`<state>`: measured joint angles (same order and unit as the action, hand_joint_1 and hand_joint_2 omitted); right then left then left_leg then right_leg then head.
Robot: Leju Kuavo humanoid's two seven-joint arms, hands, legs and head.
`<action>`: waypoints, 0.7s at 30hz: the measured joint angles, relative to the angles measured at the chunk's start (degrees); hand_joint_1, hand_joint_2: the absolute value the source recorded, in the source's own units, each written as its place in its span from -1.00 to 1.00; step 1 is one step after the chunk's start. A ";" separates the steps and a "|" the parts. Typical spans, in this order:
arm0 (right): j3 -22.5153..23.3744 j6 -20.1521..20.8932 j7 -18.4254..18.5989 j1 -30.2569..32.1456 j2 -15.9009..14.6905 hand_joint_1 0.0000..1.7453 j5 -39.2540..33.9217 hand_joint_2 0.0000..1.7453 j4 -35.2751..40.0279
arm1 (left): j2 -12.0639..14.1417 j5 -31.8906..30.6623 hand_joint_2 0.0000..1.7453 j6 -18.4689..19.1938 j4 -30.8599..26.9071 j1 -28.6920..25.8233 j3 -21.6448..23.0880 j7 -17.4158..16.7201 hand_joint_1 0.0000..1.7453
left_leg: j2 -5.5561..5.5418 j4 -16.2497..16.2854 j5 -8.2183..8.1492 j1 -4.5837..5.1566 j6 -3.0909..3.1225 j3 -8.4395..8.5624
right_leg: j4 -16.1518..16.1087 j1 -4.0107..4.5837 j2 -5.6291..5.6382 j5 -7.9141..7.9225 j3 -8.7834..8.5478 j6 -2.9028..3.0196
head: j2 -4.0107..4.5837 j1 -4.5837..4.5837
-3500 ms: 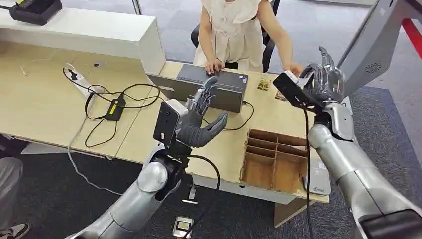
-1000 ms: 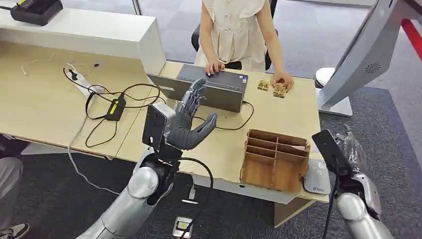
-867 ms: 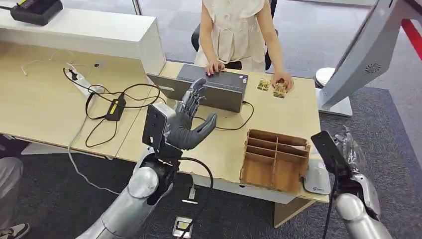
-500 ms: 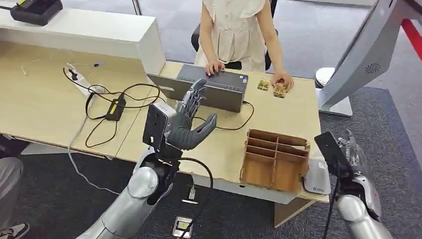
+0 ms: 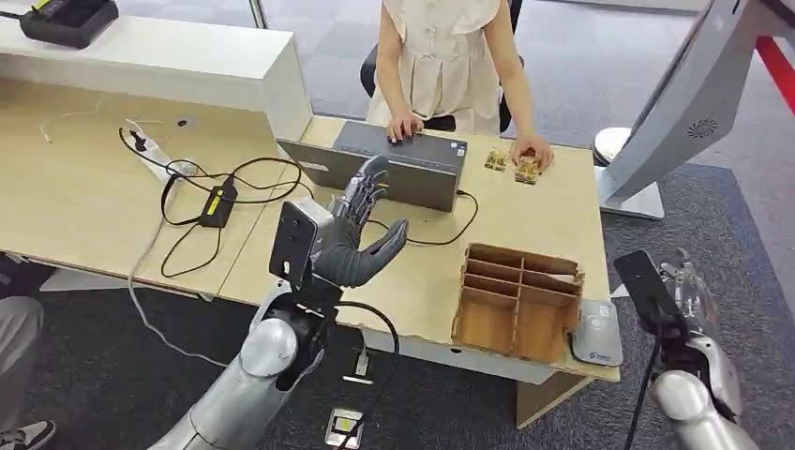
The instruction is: Pass the card to the sensor for recognition and then transmit it.
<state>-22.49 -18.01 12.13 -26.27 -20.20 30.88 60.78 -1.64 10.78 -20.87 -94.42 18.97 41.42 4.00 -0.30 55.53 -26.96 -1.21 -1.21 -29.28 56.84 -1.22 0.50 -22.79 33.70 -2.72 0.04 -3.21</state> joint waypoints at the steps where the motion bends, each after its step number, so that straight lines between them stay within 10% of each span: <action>1: 0.04 -0.02 0.00 0.02 -0.04 1.00 0.07 1.00 0.00 | 0.00 -0.15 1.00 0.15 0.00 -0.01 -0.02 0.00 -1.00 | 0.00 0.00 0.00 0.00 0.00 0.00 | 0.00 0.00 0.00 0.00 0.00 0.00 | 0.00 -0.02; 21: 0.61 5.48 -0.18 1.79 0.11 1.00 3.80 1.00 -1.53 | 0.20 -1.57 1.00 1.70 -0.11 -1.66 -0.77 -0.24 -1.00 | 0.00 0.00 0.00 0.00 0.00 -0.01 | 0.00 0.00 -0.01 0.00 -0.01 0.00 | 0.00 0.00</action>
<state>-21.88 -12.53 11.95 -24.48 -20.09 34.69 59.25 -1.44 9.20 -19.17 -94.53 17.31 40.65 3.76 -0.30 55.53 -26.96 -1.21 -1.21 -29.29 56.84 -1.23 0.49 -22.79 33.70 -2.72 0.04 -3.21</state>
